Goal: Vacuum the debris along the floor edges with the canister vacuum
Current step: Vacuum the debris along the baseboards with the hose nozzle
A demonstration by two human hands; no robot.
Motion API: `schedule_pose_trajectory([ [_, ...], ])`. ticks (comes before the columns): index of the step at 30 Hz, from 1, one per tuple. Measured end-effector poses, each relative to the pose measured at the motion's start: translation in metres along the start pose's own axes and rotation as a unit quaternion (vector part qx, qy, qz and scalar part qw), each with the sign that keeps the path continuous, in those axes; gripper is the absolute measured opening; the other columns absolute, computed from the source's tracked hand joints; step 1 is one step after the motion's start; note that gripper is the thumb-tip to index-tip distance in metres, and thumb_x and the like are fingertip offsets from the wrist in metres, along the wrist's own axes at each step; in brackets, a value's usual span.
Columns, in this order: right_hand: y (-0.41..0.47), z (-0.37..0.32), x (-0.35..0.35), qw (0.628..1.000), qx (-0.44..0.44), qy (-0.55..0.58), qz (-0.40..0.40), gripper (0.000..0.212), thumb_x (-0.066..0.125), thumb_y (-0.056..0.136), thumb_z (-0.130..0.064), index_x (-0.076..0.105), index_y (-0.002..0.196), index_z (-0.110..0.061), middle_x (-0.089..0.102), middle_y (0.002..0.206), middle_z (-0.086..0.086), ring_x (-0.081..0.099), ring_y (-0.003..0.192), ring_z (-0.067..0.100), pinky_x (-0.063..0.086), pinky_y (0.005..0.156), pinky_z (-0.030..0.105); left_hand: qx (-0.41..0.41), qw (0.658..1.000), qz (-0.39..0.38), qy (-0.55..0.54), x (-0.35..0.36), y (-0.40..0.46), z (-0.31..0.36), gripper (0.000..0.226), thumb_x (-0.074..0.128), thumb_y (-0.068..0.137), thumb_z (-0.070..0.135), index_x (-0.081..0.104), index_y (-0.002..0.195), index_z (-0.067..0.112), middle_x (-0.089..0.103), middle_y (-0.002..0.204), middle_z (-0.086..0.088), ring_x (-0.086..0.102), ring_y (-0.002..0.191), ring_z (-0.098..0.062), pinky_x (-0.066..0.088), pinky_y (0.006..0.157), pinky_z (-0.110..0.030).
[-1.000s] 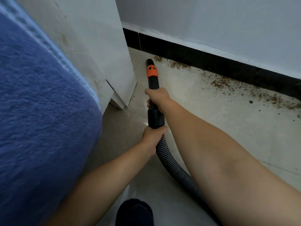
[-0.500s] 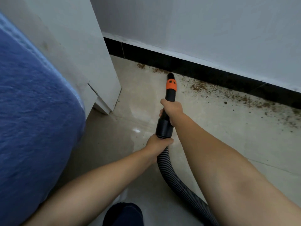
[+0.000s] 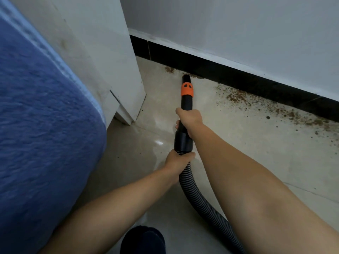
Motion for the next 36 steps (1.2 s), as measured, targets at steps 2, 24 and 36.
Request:
schedule_pose_trajectory([
  [2,0.0,-0.003,0.013,1.0,-0.004,-0.017,-0.015,0.02,0.061,0.083,-0.018,0.049,0.095,-0.006,0.055,0.061,0.009,0.053,0.044,0.019,0.047,0.045,0.026,-0.004,1.0,0.014,-0.018,-0.006,0.001,-0.001,0.036,0.066,0.083,0.013,0.059,0.117,0.003,0.067,0.106,-0.02,0.064,0.097,-0.034,0.052,0.081,-0.038],
  [24,0.004,-0.004,0.006,1.0,-0.001,-0.01,-0.008,0.018,0.06,0.083,-0.02,0.05,0.093,-0.009,0.056,0.061,0.008,0.054,0.046,0.019,0.052,0.053,0.029,-0.008,1.0,-0.019,0.008,-0.003,0.006,0.006,0.034,0.066,0.083,0.011,0.059,0.115,0.001,0.064,0.113,-0.023,0.062,0.104,-0.035,0.051,0.094,-0.045],
  [36,0.009,-0.005,-0.045,0.999,0.012,0.022,0.048,0.02,0.061,0.084,-0.017,0.048,0.094,-0.007,0.054,0.059,0.008,0.052,0.044,0.019,0.049,0.05,0.029,-0.001,0.998,-0.051,0.045,0.031,0.0,0.011,0.038,0.062,0.083,0.011,0.056,0.118,-0.004,0.056,0.085,-0.01,0.055,0.081,-0.024,0.045,0.071,-0.031],
])
Point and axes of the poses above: each hand's wrist, its own y-axis towards the middle knuckle, its own x-axis out of the palm, z = x × y, the point moved 7 cm from there along y, towards the middle knuckle
